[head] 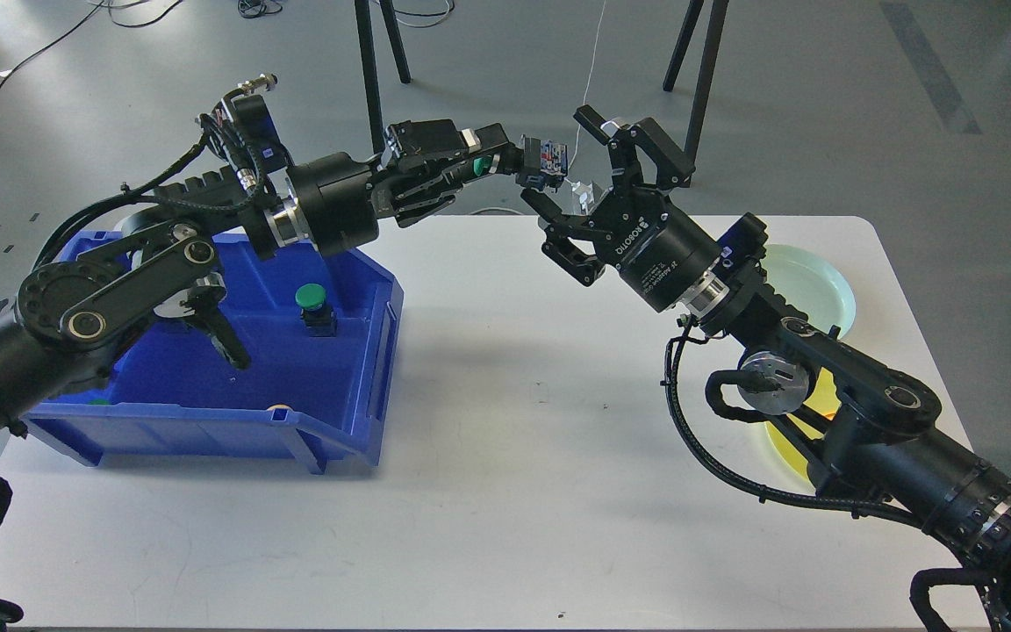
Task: Pass button and place on color plate
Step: 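Grasp the button from the left gripper with the right gripper, then carry the button with the right gripper to the pale green plate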
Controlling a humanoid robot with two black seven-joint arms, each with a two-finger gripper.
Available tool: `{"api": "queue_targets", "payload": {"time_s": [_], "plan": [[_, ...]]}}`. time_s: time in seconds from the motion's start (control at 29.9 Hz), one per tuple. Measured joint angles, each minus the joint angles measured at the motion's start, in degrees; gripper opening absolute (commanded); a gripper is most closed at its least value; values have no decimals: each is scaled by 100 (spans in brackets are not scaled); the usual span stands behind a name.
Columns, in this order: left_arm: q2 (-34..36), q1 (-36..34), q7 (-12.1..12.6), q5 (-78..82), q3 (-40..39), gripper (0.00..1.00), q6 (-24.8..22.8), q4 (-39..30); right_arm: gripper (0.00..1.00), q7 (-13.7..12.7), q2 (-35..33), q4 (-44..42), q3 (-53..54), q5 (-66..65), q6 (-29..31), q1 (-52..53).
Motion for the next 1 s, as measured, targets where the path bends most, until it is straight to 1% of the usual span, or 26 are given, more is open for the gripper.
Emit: {"api": "queue_targets", "payload": {"time_s": [0.3, 0.33, 0.4, 0.43, 0.5, 0.74, 0.77, 0.87, 0.94, 0.97, 1.0], "plan": [[0, 0, -8, -10, 0, 24, 1, -1, 49, 8, 10, 8, 6, -19, 0, 0], [-2, 0, -8, -10, 0, 24, 1, -1, 42, 8, 10, 10, 6, -29, 0, 0], [-2, 0, -8, -10, 0, 24, 1, -1, 25, 8, 9, 11, 5, -56, 0, 0], [-3, 0, -8, -11, -3, 25, 2, -4, 21, 8, 9, 11, 4, -67, 0, -1], [-3, -2, -8, -12, -6, 25, 2, -4, 20, -4, 14, 4, 4, -76, -1, 0], [-9, -3, -7, -10, -6, 34, 2, -3, 17, -16, 28, -117, 5, -75, -1, 87], [-9, -3, -7, -9, -6, 36, 2, -3, 17, -16, 28, -123, 5, -73, -1, 96], [-9, -2, -5, -7, -5, 54, 2, -2, 17, -15, 29, -130, 7, -66, -1, 102], [-10, -1, -4, -6, -4, 64, 2, -2, 17, -15, 29, -136, 9, -65, -1, 103], [-14, 0, -3, -6, -4, 73, 2, -1, 17, -15, 29, -138, 10, -65, -1, 103], [-15, 0, -2, -6, -4, 85, 2, 0, 17, -15, 29, -137, 11, -64, -1, 104]]}}
